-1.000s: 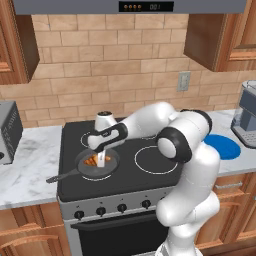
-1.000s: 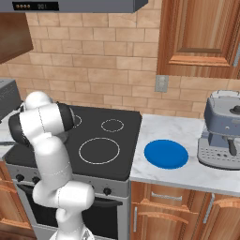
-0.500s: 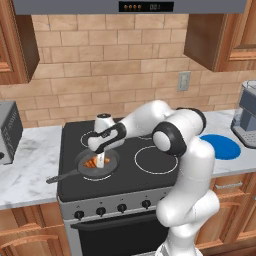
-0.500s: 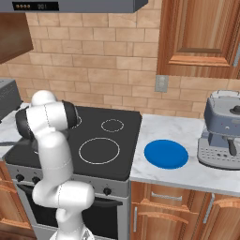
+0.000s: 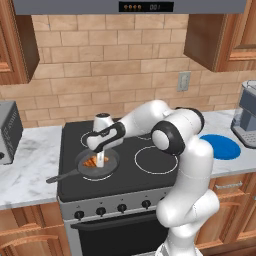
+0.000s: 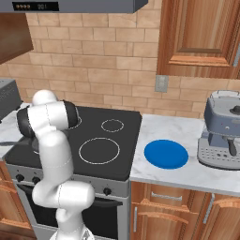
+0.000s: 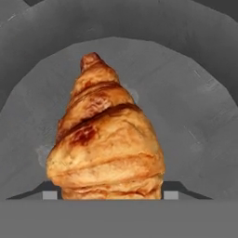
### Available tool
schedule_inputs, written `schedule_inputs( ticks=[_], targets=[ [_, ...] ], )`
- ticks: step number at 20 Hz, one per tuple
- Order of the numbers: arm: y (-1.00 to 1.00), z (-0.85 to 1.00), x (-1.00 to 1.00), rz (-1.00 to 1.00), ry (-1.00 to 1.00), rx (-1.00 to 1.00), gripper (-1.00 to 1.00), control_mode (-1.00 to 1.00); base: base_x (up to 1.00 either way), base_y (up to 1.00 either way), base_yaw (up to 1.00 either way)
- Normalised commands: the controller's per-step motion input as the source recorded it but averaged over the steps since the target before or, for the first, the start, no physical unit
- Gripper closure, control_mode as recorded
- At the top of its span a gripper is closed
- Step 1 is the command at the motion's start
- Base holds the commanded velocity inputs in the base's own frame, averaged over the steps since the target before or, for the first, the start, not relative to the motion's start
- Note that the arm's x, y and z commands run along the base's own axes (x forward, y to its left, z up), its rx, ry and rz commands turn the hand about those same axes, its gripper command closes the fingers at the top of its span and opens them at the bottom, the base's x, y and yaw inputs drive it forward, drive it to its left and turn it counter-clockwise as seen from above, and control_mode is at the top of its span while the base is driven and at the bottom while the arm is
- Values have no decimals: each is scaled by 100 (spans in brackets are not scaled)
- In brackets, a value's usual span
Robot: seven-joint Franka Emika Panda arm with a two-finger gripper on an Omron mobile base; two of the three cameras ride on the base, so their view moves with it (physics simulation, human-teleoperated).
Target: Pick the croissant and place it on the pan. Then turn on the stove to warm the croissant.
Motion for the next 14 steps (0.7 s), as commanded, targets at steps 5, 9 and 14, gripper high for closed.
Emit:
schedule_inputs(
  ticks=[5,9,14],
  targets=[
    [5,0,-9,0,-4,0,-100,-100,0,0,0],
    [0,0,-13,0,-6,0,-100,-100,0,0,0],
    [0,15,-17,0,0,0,-100,-100,0,0,0]
  ],
)
